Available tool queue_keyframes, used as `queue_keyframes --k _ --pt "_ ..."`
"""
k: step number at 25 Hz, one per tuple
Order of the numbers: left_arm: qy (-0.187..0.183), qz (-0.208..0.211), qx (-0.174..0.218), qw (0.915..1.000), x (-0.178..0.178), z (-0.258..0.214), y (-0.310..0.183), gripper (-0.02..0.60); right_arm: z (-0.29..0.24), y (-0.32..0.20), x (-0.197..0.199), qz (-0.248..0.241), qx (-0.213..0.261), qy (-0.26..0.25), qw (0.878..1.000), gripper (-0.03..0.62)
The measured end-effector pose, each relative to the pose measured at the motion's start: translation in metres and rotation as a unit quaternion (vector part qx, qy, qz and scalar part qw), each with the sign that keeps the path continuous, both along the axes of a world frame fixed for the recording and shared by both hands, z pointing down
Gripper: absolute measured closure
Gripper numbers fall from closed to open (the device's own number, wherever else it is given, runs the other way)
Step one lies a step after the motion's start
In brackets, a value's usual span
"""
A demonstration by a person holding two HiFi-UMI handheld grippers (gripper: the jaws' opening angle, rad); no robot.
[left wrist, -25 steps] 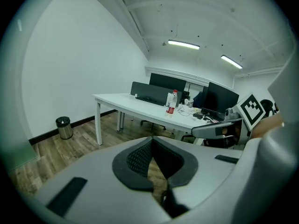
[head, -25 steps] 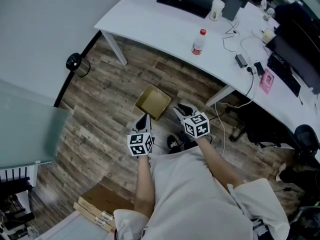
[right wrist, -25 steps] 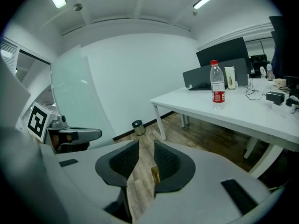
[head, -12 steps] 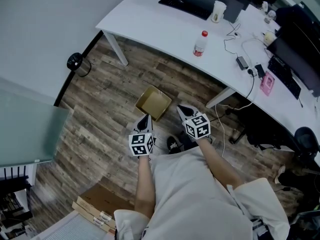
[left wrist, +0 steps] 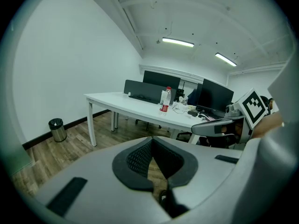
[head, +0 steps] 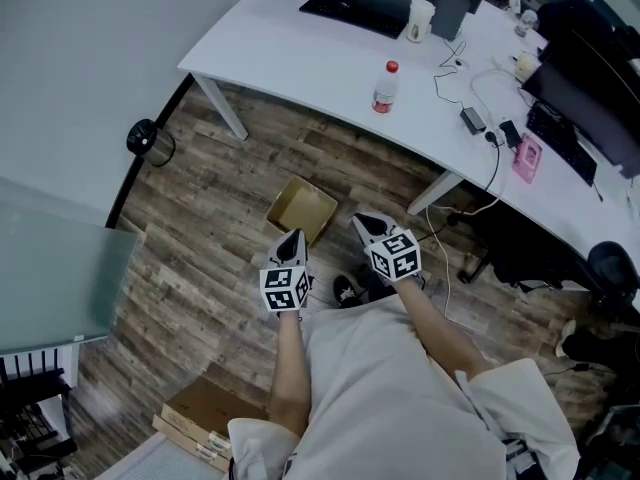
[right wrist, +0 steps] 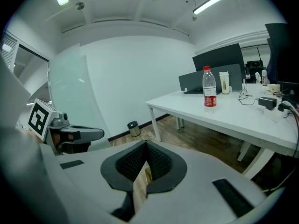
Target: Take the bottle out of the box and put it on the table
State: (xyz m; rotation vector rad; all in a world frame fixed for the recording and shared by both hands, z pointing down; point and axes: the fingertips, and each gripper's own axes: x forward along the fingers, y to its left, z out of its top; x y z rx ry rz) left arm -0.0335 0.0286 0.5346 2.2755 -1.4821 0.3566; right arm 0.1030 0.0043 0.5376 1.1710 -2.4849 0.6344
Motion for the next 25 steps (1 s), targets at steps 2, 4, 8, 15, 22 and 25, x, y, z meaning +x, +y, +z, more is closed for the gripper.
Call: queue_keyframes --k 2,4,8,15,22,25 --pt "-0.001 0.001 -0.001 1.0000 0.001 0.000 -0.001 0.569 0.000 -0.001 0.004 0.004 0.000 0.002 1.000 0.554" --pt "-0.001 0.000 -0.001 1.0000 0.002 0.000 -0.001 0.569 0.000 -0.002 0.006 0.006 0.001 0.003 1.000 0.556" --pt "0.002 0.001 -0.001 1.0000 0.004 0.000 -0.003 0.569 -0.003 -0.003 0.006 0.003 0.004 0.004 1.000 0.556" --pt "0.006 -0.002 -0.001 1.0000 0.005 -0.001 -0.008 0.569 -0.002 -0.004 0.007 -0.003 0.003 0.008 1.000 0.556" --pt "0.008 -0.013 -0.003 0.9999 -0.005 0.002 -0.007 0.569 0.000 -0.008 0.001 -0.008 0.002 0.011 1.000 0.556" --pt "0.009 -0.020 -0.004 0.9998 -0.011 0.003 -0.007 0.569 0.001 -0.009 -0.004 -0.012 0.002 0.011 1.000 0.556"
